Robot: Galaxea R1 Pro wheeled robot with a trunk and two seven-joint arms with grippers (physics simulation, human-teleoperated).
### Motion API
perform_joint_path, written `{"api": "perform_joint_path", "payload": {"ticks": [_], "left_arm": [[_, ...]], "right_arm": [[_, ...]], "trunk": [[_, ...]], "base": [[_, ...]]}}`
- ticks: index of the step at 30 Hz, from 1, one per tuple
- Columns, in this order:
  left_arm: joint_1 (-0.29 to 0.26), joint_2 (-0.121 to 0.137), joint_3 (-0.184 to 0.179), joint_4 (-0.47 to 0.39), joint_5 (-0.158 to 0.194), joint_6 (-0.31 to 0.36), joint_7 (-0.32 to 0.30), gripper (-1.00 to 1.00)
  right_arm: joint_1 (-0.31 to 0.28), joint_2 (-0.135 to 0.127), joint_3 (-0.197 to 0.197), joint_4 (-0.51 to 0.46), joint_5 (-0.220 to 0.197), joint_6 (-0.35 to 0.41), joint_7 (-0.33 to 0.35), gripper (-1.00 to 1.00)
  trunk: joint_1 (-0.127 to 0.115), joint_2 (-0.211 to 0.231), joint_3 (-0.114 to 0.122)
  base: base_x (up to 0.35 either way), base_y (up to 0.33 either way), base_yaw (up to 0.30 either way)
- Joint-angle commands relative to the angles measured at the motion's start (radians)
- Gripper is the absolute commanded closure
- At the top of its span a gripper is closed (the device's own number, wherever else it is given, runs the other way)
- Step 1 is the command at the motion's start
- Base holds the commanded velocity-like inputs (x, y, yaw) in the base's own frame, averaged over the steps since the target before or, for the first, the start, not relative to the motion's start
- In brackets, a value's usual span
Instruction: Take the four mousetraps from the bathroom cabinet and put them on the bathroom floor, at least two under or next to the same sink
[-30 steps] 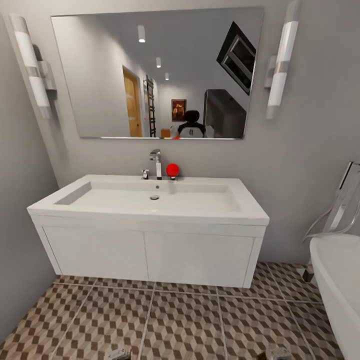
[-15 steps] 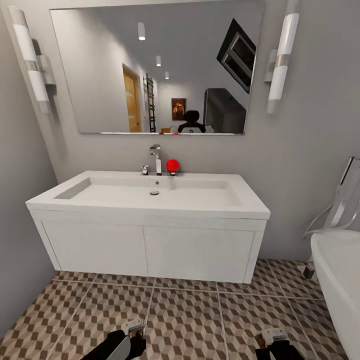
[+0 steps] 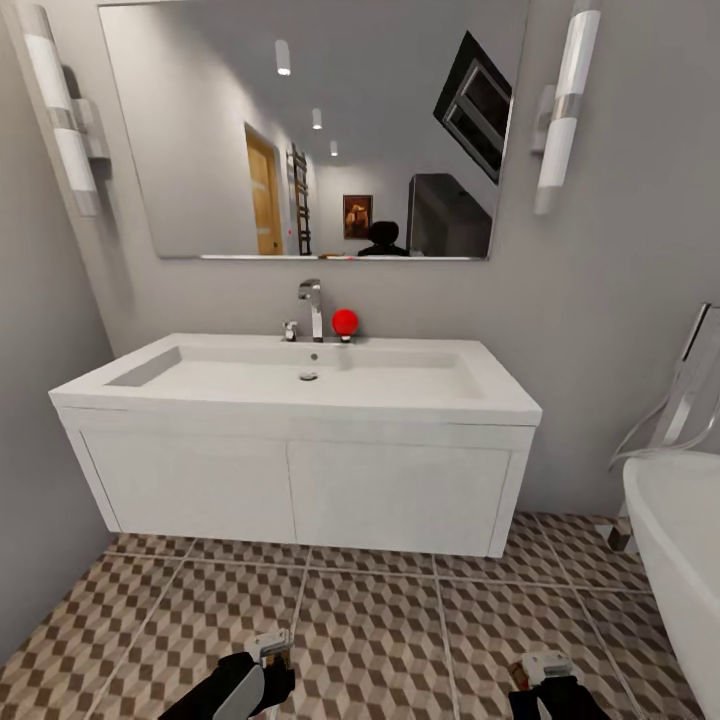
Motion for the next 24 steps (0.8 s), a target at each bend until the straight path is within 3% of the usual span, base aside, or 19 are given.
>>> {"api": "perform_joint_path", "payload": {"ticks": [1,9,14,16,24], "left_arm": [[-0.001,0.001,-0.007,-0.002,0.009,0.002,0.007,1.0],[-0.001,0.002,-0.001,-0.002,0.01,0.001,0.001,1.0],[-0.012,0.031,0.027,-0.03,-0.016,0.028,0.032,1.0],[-0.018,0.023,0.034,-0.041,-0.026,0.022,0.033,1.0],[-0.046,0.034,0.016,-0.086,-0.032,-0.027,-0.007,1.0]], "right_arm": [[0.0,0.001,-0.005,-0.003,0.011,0.006,0.001,1.0],[0.0,0.001,-0.003,-0.003,0.012,0.005,0.0,1.0],[-0.029,0.03,0.025,-0.032,0.018,0.006,-0.027,1.0],[-0.04,0.041,0.027,-0.043,0.011,-0.001,-0.026,1.0],[-0.086,0.087,0.02,-0.089,0.012,-0.002,0.01,1.0]], "trunk": [[0.004,-0.008,-0.004],[0.034,-0.064,-0.029],[0.034,-0.064,-0.029],[0.034,-0.064,-0.029],[0.034,-0.064,-0.029]], "base": [[0.0,0.0,0.0],[0.0,0.0,0.0],[0.0,0.0,0.0],[0.0,0.0,0.0],[0.0,0.0,0.0]]}}
